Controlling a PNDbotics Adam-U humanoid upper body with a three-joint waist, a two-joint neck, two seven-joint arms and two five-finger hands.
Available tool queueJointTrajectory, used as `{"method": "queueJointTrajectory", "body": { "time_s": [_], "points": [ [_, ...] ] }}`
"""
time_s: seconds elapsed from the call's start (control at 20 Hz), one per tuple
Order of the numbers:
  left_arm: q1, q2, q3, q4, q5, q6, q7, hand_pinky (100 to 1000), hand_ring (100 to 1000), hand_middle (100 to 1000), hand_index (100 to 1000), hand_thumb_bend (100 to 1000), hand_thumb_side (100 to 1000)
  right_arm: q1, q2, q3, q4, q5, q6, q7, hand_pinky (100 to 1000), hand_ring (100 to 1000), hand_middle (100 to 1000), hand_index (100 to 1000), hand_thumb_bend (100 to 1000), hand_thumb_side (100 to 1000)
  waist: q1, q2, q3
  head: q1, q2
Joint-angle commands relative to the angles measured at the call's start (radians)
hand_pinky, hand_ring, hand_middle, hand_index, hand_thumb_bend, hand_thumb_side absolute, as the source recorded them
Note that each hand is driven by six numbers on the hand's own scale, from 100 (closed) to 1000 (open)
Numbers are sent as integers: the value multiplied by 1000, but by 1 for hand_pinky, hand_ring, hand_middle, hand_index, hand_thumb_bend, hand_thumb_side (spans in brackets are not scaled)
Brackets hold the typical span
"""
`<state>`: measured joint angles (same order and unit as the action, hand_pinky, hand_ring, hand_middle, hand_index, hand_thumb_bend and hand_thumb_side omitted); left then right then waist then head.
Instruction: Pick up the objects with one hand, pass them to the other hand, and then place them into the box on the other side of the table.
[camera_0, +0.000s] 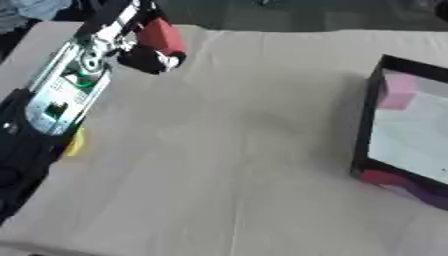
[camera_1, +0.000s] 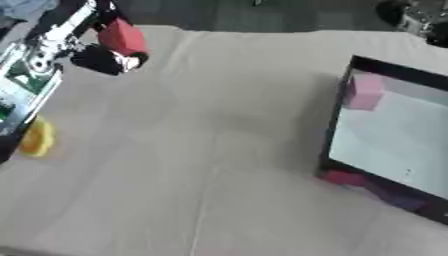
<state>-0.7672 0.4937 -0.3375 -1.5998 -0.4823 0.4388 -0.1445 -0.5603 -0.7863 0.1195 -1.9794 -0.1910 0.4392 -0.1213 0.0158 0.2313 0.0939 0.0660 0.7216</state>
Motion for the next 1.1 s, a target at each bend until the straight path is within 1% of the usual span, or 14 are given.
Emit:
{"method": "queueJointTrajectory", "body": {
  "time_s": [0.05, 0.1, 0.4, 0.55, 0.7, 0.95, 1.1],
  "points": [
    [-6, -8, 1, -23, -30, -25, 26, 718, 645, 532, 523, 100, 100, -27, -6, 3, -20, 10, -10, 30, 916, 921, 821, 867, 676, 322, -17, -24, -1, -4, -16],
    [-2, -14, 2, -24, -34, -31, 35, 718, 642, 530, 522, 100, 100, -31, -4, 7, -21, 13, -14, 39, 916, 921, 822, 867, 649, 327, -18, -24, -1, -5, -17],
    [18, -39, -5, -31, -46, -81, 103, 711, 630, 519, 521, 100, 100, -59, 10, 42, -21, 46, -46, 113, 916, 920, 822, 867, 654, 332, -23, -23, 1, -7, -24],
    [26, -42, -11, -45, -43, -125, 139, 706, 624, 513, 520, 100, 100, -72, 10, 63, -21, 52, -57, 165, 916, 920, 823, 869, 661, 335, -24, -23, 2, -8, -26],
    [29, -39, -16, -56, -26, -165, 170, 697, 616, 508, 520, 100, 100, -75, 11, 70, -21, 52, -64, 201, 917, 921, 823, 869, 662, 338, -24, -22, 3, -8, -25],
    [30, -33, -16, -59, 25, -198, 199, 691, 609, 502, 520, 100, 100, -67, 5, 66, -21, 42, -57, 213, 917, 921, 822, 869, 661, 340, -24, -19, 5, -4, -21],
    [32, -36, -14, -61, 60, -224, 223, 690, 605, 499, 519, 100, 100, -70, 6, 68, -21, 35, -64, 220, 917, 921, 823, 870, 661, 341, -25, -19, 5, -3, -21]
  ]
}}
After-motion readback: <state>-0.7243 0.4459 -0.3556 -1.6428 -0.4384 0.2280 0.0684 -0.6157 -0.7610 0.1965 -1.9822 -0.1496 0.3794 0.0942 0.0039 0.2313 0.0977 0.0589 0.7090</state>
